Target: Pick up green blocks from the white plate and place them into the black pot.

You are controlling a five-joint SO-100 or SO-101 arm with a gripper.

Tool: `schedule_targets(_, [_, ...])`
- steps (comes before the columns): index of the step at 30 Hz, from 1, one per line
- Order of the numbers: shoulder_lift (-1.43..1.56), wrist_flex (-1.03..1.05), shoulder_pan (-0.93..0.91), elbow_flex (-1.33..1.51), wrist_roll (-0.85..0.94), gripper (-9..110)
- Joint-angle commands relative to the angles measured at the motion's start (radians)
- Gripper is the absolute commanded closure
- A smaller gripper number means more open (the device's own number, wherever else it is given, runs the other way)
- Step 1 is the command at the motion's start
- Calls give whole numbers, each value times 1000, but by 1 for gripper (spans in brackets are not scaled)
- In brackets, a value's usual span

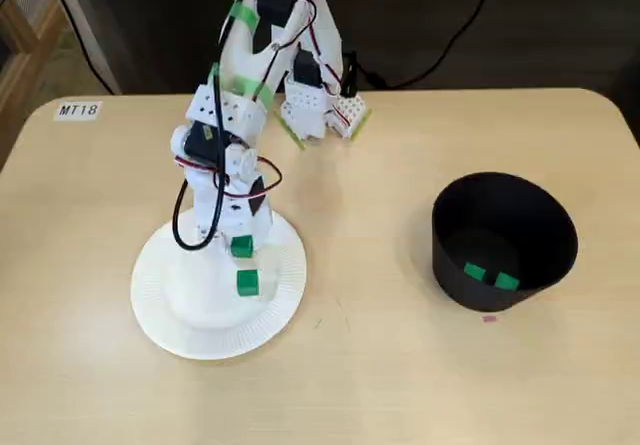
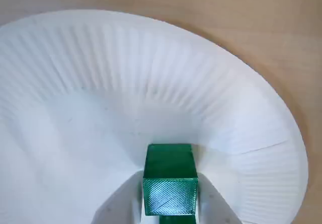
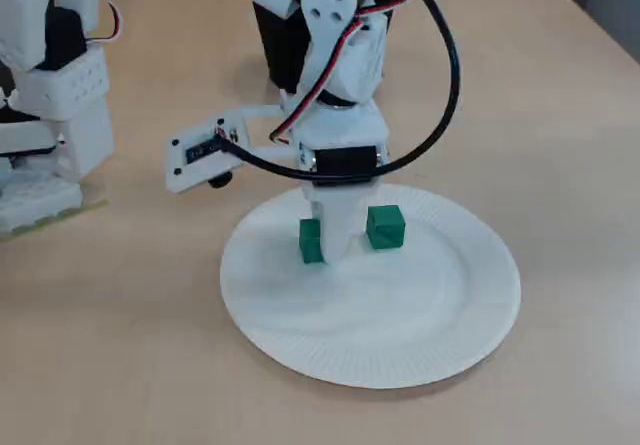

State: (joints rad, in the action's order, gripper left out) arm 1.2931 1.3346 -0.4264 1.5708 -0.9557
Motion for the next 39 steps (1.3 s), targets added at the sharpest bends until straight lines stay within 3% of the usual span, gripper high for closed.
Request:
schedule_targets(1, [2, -20, -8, -34, 23, 104])
schedule_targets(8, [8, -103, -11, -115, 163, 104])
schedule_targets(19, [308, -347, 74, -242, 848, 104])
schedule_targets(27, [660, -264, 549, -183, 1051, 104])
schedule_targets(33, [733, -483, 963, 109, 1048, 104])
schedule_targets(39, [713, -647, 1104, 265, 1080, 104])
